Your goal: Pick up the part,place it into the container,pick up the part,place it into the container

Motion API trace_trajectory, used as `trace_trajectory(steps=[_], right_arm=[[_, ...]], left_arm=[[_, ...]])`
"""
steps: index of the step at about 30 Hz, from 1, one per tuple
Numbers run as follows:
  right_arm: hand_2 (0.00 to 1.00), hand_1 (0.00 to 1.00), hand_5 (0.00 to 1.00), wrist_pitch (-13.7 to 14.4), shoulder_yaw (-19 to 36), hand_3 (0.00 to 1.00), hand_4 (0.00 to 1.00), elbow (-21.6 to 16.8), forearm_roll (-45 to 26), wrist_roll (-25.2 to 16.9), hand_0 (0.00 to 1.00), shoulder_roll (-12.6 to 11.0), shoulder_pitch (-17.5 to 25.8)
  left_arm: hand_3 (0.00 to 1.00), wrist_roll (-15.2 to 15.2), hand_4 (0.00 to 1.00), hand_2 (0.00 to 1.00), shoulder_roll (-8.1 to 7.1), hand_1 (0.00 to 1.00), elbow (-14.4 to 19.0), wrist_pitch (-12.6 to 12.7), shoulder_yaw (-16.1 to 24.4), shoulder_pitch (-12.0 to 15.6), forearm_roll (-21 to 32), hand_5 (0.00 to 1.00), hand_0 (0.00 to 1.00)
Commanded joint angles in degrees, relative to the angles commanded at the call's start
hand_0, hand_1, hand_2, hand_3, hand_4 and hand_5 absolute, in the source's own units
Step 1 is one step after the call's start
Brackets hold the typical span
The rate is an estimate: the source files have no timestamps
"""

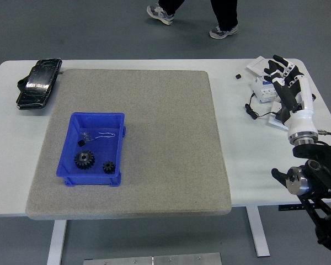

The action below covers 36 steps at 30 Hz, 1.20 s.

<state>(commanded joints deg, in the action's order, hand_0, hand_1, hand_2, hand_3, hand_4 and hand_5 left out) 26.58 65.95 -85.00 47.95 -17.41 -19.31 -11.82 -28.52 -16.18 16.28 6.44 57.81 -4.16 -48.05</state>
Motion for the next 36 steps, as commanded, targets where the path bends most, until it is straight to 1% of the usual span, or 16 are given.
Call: trace_trajectory(steps=[7,36], right_arm=[[0.749,0.715,0.447,0.1,0.7,0.728,0.744,-0.1,0.1,0.0,0.733,-0.1,0.9],[0.748,0.704,0.451,0.5,2.2,0.726,0.745,-0.4,1.3,0.1,0.727,0.2,1.0]], left_arm=[[0.6,-0.1,0.676,0.647,-0.06,0.672,0.0,0.0,0.2,-0.2,-0.3,0.322,0.719],[0.601,0.0,0.673,0.646,-0.24,0.672,0.0,-0.1,0.1,-0.7,-0.2,0.317,0.718]])
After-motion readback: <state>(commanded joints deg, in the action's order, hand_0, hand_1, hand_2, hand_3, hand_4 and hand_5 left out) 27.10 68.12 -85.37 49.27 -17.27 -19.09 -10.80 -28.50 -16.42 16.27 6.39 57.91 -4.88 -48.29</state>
